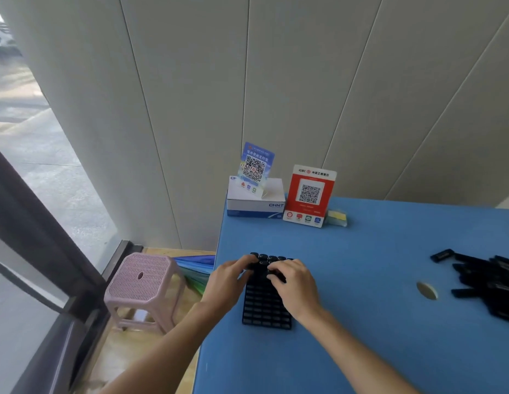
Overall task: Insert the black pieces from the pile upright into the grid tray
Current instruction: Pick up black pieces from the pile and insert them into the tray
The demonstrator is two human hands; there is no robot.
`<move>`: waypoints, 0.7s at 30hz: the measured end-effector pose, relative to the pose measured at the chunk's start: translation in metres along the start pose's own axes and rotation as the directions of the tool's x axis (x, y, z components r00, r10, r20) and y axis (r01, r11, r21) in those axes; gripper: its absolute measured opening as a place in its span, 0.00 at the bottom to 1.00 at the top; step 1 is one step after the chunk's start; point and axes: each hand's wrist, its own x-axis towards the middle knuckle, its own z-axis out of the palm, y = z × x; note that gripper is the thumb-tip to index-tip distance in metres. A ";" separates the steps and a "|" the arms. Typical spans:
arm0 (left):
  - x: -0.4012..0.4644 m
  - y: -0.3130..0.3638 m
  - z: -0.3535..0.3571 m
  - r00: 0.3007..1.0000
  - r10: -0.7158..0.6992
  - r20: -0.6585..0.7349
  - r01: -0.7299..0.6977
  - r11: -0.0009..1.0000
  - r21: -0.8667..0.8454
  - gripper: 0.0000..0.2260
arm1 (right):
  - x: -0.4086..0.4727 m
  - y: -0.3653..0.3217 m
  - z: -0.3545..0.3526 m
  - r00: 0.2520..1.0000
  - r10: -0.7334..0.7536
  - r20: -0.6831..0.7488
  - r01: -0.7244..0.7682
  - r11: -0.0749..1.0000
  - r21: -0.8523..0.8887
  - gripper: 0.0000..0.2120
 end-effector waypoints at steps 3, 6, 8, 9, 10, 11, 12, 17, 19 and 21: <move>0.002 -0.003 0.000 1.000 0.019 -0.006 -0.019 1.000 0.013 0.13 | 0.002 -0.001 0.002 1.000 -0.013 0.009 0.013 1.000 -0.028 0.09; 0.000 -0.006 0.002 0.999 0.045 -0.021 -0.044 0.998 0.036 0.15 | 0.005 -0.003 0.004 1.000 -0.030 0.007 0.031 0.998 -0.051 0.09; -0.002 -0.006 0.004 0.997 0.071 -0.028 -0.069 0.996 0.053 0.15 | 0.006 -0.003 0.006 0.998 -0.062 -0.007 0.061 0.995 -0.079 0.10; -0.001 -0.008 0.005 0.996 0.087 -0.026 -0.085 0.994 0.066 0.15 | 0.006 -0.003 0.007 0.997 -0.081 -0.015 0.079 0.992 -0.098 0.10; -0.001 -0.009 0.006 0.995 0.102 -0.022 -0.100 0.992 0.081 0.16 | 0.007 -0.003 0.007 0.995 -0.097 -0.024 0.094 0.989 -0.113 0.11; 0.000 -0.010 0.007 0.994 0.110 -0.017 -0.108 0.990 0.090 0.16 | 0.007 -0.004 0.007 0.993 -0.112 -0.029 0.107 0.987 -0.123 0.11; -0.001 -0.011 0.009 0.994 0.107 -0.010 -0.106 0.990 0.089 0.16 | 0.007 -0.004 0.007 0.992 -0.126 -0.030 0.121 0.984 -0.133 0.12; -0.003 -0.015 0.014 0.997 0.075 -0.008 -0.074 0.994 0.077 0.16 | 0.007 -0.006 0.009 0.988 -0.155 -0.026 0.148 0.973 -0.177 0.15; -0.003 -0.015 0.014 0.998 0.059 -0.028 -0.057 0.997 0.061 0.15 | 0.008 -0.005 0.009 0.987 -0.162 -0.018 0.157 0.972 -0.175 0.13; -0.003 -0.015 0.014 0.997 0.062 -0.036 -0.060 0.996 0.061 0.15 | 0.008 -0.005 0.010 0.984 -0.176 -0.004 0.172 0.969 -0.178 0.12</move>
